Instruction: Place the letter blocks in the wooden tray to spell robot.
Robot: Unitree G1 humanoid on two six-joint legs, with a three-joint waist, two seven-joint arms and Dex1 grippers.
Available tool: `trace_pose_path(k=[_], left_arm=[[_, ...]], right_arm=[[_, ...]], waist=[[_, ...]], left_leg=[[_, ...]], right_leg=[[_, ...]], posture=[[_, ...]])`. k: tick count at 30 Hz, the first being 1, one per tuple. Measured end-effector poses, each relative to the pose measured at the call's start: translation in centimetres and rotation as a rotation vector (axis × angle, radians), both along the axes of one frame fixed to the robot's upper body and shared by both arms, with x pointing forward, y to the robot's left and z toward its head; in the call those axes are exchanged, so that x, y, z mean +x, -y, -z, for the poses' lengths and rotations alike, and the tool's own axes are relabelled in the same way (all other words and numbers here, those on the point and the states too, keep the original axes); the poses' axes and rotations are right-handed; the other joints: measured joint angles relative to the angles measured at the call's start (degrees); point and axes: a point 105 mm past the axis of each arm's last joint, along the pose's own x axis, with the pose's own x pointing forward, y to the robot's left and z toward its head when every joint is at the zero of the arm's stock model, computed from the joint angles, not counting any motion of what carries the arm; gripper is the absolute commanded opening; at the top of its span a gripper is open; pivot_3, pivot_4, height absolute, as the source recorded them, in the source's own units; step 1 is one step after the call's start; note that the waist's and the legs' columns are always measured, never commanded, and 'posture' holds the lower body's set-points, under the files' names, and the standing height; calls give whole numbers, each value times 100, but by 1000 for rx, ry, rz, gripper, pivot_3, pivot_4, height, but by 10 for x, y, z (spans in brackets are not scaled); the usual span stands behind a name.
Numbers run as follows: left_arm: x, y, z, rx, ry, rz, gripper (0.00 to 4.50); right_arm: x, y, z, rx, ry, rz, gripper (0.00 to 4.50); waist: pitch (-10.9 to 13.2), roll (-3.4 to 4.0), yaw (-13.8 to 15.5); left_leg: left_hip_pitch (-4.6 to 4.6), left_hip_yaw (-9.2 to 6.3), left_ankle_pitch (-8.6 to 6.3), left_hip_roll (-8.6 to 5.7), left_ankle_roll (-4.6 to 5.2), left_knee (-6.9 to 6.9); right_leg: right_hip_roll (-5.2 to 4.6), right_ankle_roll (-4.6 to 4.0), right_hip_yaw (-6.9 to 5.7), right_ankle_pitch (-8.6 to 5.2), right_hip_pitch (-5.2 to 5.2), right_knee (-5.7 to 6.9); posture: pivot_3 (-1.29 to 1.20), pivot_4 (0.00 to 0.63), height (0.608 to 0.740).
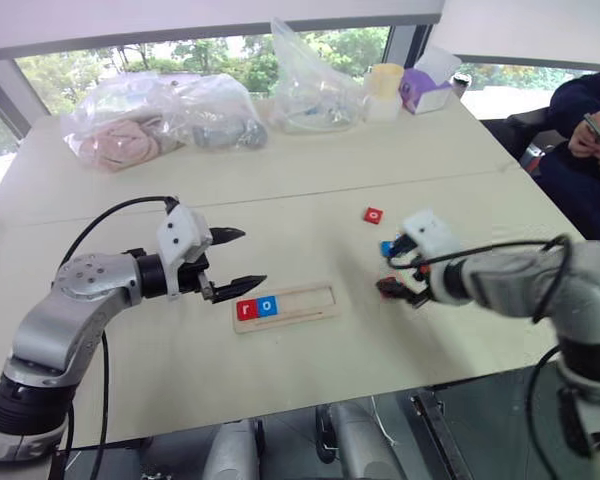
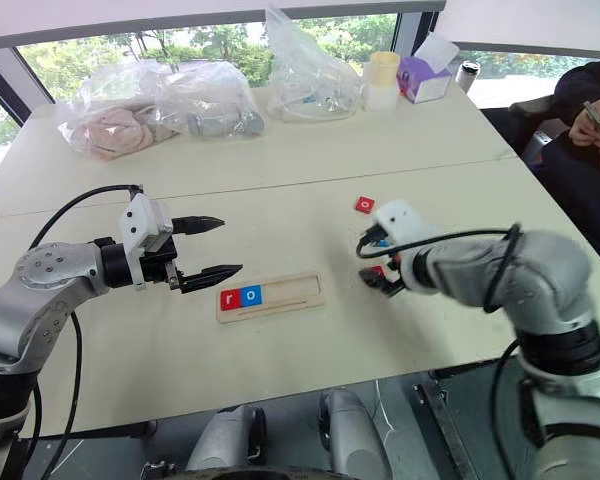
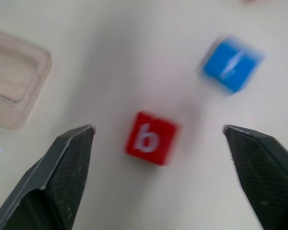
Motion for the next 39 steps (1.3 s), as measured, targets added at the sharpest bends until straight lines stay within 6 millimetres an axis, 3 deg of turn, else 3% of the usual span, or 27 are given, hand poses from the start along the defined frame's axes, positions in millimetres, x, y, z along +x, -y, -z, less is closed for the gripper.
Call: trace_pose_path(k=[3, 5, 8, 13, 26, 39], left_arm=[[1, -1, 1, -1, -1, -5, 4500], [2, 0, 0, -5, 6, -6, 4500], [2, -1, 0, -4, 12, -8, 4500], [1, -1, 0, 0, 12, -4, 4500], [1, -4, -2, 17, 22, -8, 4500], [-3, -2, -6, 27, 43, -8, 4500]], right_arm=[[0, 1, -15, 27, 151, -226, 4453], [-6, -5, -13, 94, 174, -415, 4453], [-6, 1, -3, 109, 195, -582, 4453], [-2, 22, 32, 45, 97, -723, 4453], [20, 28, 64, -31, 22, -836, 4453], [32, 36, 75, -84, -7, -852, 4453]], waist=[[0, 0, 97], [-1, -1, 111], [0, -1, 111], [0, -1, 124], [1, 1, 136], [0, 1, 129]], left_leg=[[1, 0, -6, 1, 11, -1], [3, 6, -6, 2, 11, 4], [5, 13, -6, 2, 11, 16], [15, 13, -6, 2, 10, 21], [23, 16, -5, 4, 9, 21], [42, 22, -4, 4, 7, 21]], right_leg=[[4, 3, -4, -3, 2, -4], [3, 5, -1, -1, 4, -4], [3, -4, 4, 1, 7, 0], [3, -29, 6, -4, 15, 7], [6, -26, 9, 18, 16, 23], [8, -32, 17, 22, 26, 36]], posture=[[0, 150, 740], [0, 150, 740], [0, 150, 740], [0, 150, 740], [0, 150, 740], [0, 150, 740]])
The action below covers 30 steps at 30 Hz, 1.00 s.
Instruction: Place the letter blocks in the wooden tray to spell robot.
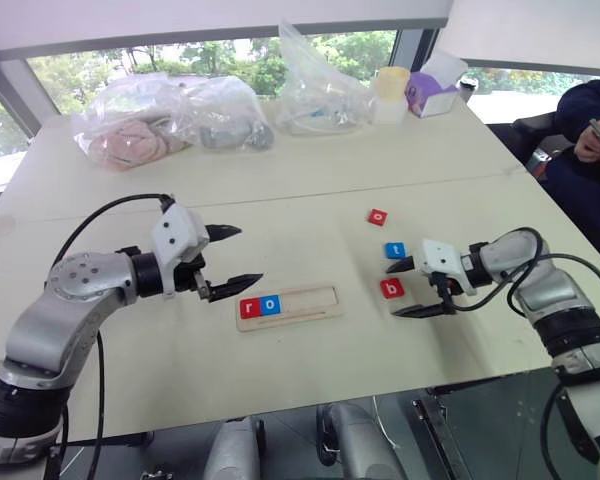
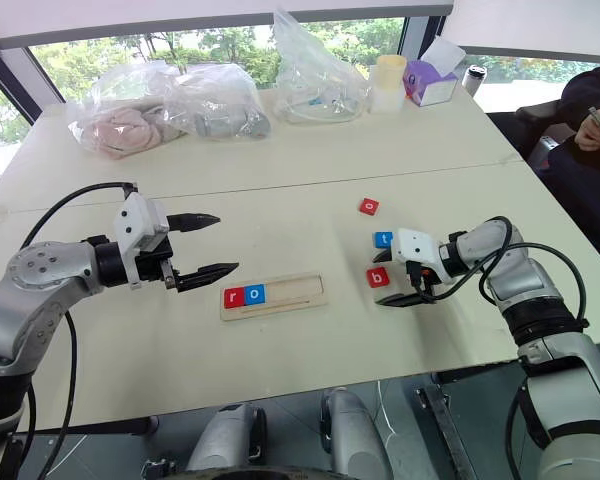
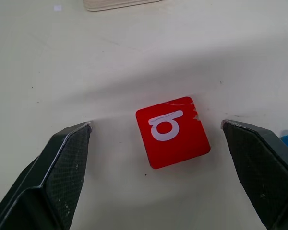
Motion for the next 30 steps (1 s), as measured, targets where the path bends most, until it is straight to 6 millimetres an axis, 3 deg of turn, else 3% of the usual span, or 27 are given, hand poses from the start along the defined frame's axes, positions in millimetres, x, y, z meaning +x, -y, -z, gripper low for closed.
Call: trace_pose_path(k=[2, 4, 8, 10, 14, 17, 24, 30], left_arm=[[0, -1, 0, 2, -1, -3, 4500], [0, -1, 0, 2, -1, -4, 4500], [0, -1, -1, 1, 3, -10, 4500], [1, -1, -1, 1, 5, -12, 4500], [0, -2, -1, 1, 7, -16, 4500], [-1, -6, -1, 1, 5, -28, 4500], [-23, -11, 14, 44, -95, 43, 4500], [-37, -24, 17, 97, -139, 68, 4500]], right_arm=[[2, 3, 0, -7, 5, 3, 4453], [5, 3, 1, -10, 8, 0, 3918], [8, 2, 3, -9, 13, -9, 2236], [8, 1, 4, -6, 19, -14, 1179], [8, -2, 2, 6, 13, -12, 1134], [2, -17, 0, 38, -5, -42, 1134], [-17, -87, -36, 158, 17, -163, 1134], [-26, -127, -27, 162, -8, -175, 1134]], waist=[[0, 0, 0], [0, 0, -1], [0, -1, -7], [0, -1, -12], [-1, -1, -19], [0, -1, -30], [-1, -3, -22], [-1, -2, 3]], left_leg=[[12, 5, 0, 0, 0, 0], [32, 14, 0, 0, 0, -1], [65, 22, 0, 0, 0, -2], [74, 34, 0, 0, -1, -1], [84, 44, 1, 0, -2, -1], [85, 45, 1, 3, -2, -4], [67, 63, 2, 4, -4, -3], [64, 67, 3, 0, -6, -2]], right_leg=[[0, 0, 4, 0, 10, 2], [0, 2, 11, -5, 28, 3], [0, -7, 22, -22, 61, 1], [1, -8, 38, -21, 64, 3], [4, -8, 58, -20, 67, 6], [9, 2, 61, -15, 63, 11], [15, 7, 83, -17, -1, 65], [13, -13, 82, -27, -5, 63]], posture=[[0, 150, 740], [0, 150, 740], [0, 150, 740], [0, 150, 740], [0, 150, 740], [0, 150, 740], [0, 150, 740], [0, 150, 740]])
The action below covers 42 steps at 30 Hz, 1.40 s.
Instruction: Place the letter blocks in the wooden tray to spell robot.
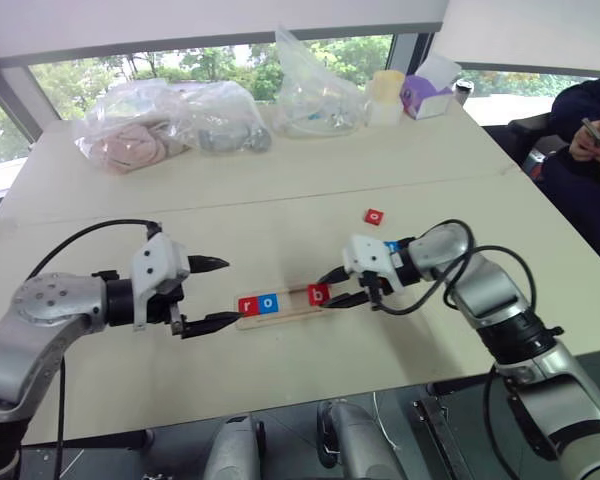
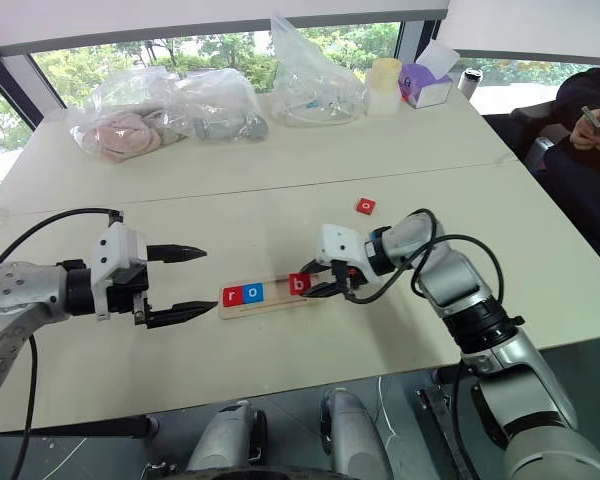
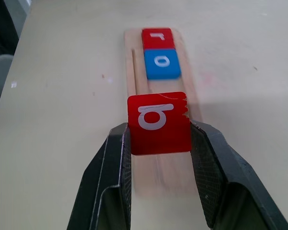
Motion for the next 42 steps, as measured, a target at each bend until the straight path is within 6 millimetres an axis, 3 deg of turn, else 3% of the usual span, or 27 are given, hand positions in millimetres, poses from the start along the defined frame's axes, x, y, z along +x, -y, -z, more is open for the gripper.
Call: trace_pose_path(k=[6, 12, 32, 42], left_arm=[[-3, -6, -3, 18, 12, -3, 4500], [-3, -7, -1, 21, 8, -7, 4500], [-1, -5, -4, 15, 39, -30, 4500], [-1, -4, -4, 15, 37, -29, 4500]], right_arm=[[6, -22, 14, -25, 40, 27, 1134], [16, -23, 24, -63, 62, 59, 1134], [9, -42, 25, -63, 42, 3, 1134], [10, -41, 29, -85, 48, -8, 1134]], waist=[[0, 0, -15], [0, -1, -16], [0, -1, -26], [0, -1, -25]], left_leg=[[-5, 13, 0, 0, 0, -1], [-4, 12, 0, 0, 0, -1], [-4, 10, 0, 1, 0, -2], [-4, 11, 0, 1, 0, -2]], right_leg=[[-1, 0, 9, 1, -6, -4], [1, -1, 9, 1, -6, -3], [2, 0, 8, 1, -7, -2], [2, 0, 8, 1, -7, -3]], posture=[[0, 150, 740], [0, 150, 740], [0, 150, 740], [0, 150, 740]])
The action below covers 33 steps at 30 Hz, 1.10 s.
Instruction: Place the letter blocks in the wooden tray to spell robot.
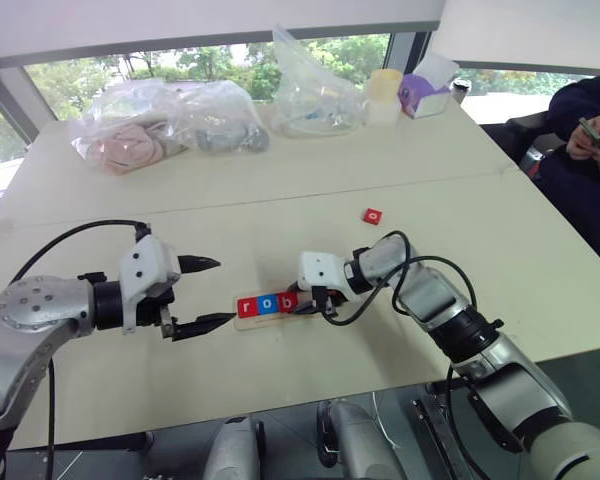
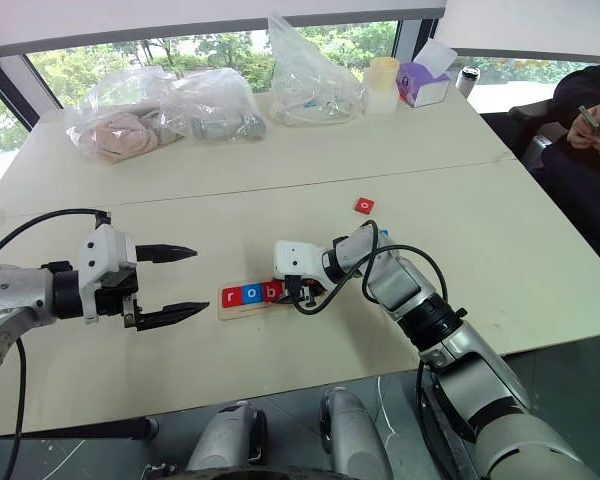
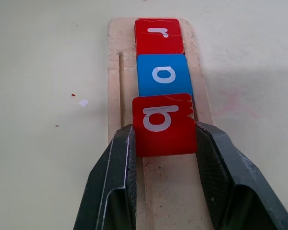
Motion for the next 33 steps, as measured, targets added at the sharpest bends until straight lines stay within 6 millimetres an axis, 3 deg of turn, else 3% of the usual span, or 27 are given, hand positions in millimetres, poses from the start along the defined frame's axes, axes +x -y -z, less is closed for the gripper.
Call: trace_pose_path(k=[2, 7, 8, 9, 18, 25, 33], left_arm=[[0, 0, 0, 0, 0, 0, 4500], [0, 1, 0, -1, 3, 0, 4500], [0, 1, 0, -1, 4, 0, 4500], [1, 1, 0, -1, 4, 0, 4500], [1, 5, -1, -2, 7, 16, 4500], [2, 5, -1, -6, 8, 15, 4500], [5, 7, -3, -11, 12, 22, 4500]], right_arm=[[0, 0, 0, 0, 0, -1, 1134], [-1, -4, 0, 6, -1, -5, 3531], [-1, -4, 0, 8, 0, -4, 4178], [0, -4, 0, 8, 1, -3, 4470], [7, -1, -10, 44, -1, 52, 4470], [23, 19, -28, 91, 87, 161, 4470], [22, 31, -17, 78, 79, 205, 4470]], waist=[[0, 0, -2], [0, 0, -5], [0, 0, -4], [0, 0, -4], [0, 0, -4], [0, 0, 0], [0, 0, -18]], left_leg=[[0, 0, 0, 0, 0, 0], [0, -1, 0, 0, 0, 0], [0, 0, 0, 0, 0, 0], [0, 0, 0, 0, 0, 0], [0, -1, 0, 0, 0, 0], [-1, 1, 0, 0, 0, -1], [-1, 1, 0, 0, 0, -1]], right_leg=[[0, 0, 0, 0, 0, 0], [0, 0, 0, 0, 0, 0], [0, 0, 0, 0, 0, 0], [0, 0, 0, 0, 0, 0], [0, 0, 0, 0, 0, 0], [-1, 0, 0, 0, -1, -2], [1, 0, 2, 0, -2, -1]], posture=[[0, 150, 740], [0, 150, 740], [0, 150, 740], [0, 150, 740], [0, 150, 740], [0, 150, 740], [0, 150, 740]])
